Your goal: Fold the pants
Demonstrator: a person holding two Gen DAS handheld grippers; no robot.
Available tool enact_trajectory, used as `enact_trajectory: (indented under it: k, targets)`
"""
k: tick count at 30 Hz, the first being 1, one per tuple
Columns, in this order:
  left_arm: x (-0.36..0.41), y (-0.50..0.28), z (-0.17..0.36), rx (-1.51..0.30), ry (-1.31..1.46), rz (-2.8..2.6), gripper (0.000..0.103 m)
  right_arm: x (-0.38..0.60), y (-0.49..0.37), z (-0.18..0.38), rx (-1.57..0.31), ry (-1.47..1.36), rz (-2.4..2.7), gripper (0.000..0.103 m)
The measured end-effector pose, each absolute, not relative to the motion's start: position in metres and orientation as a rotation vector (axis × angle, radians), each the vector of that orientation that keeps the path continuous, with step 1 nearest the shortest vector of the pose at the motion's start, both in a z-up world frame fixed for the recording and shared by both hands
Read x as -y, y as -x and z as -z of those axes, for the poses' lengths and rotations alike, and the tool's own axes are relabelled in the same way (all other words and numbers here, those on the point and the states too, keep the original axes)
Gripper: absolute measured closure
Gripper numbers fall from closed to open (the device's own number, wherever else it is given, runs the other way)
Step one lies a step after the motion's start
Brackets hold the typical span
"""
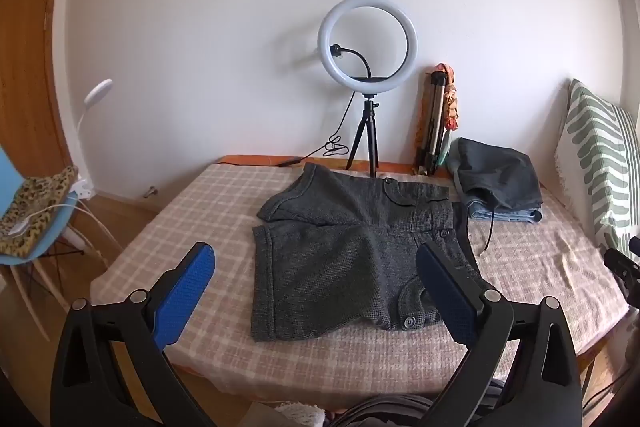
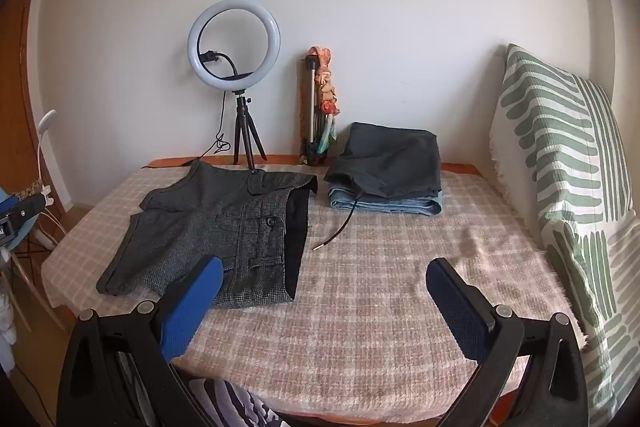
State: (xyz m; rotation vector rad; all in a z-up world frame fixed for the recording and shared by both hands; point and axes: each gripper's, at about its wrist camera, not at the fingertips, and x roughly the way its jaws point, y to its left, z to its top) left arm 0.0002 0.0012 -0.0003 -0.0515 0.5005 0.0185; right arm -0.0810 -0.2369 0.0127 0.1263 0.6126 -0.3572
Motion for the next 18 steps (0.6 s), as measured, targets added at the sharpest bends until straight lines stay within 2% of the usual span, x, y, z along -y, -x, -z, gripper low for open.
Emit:
enact_trajectory:
  k: [18]
  targets:
    - [0.007,0.003,-0.006,-0.458,-0.012,-0.035,0.002,0.239,0.077,-0.012,-0.622,-0.120,0.360,0.000]
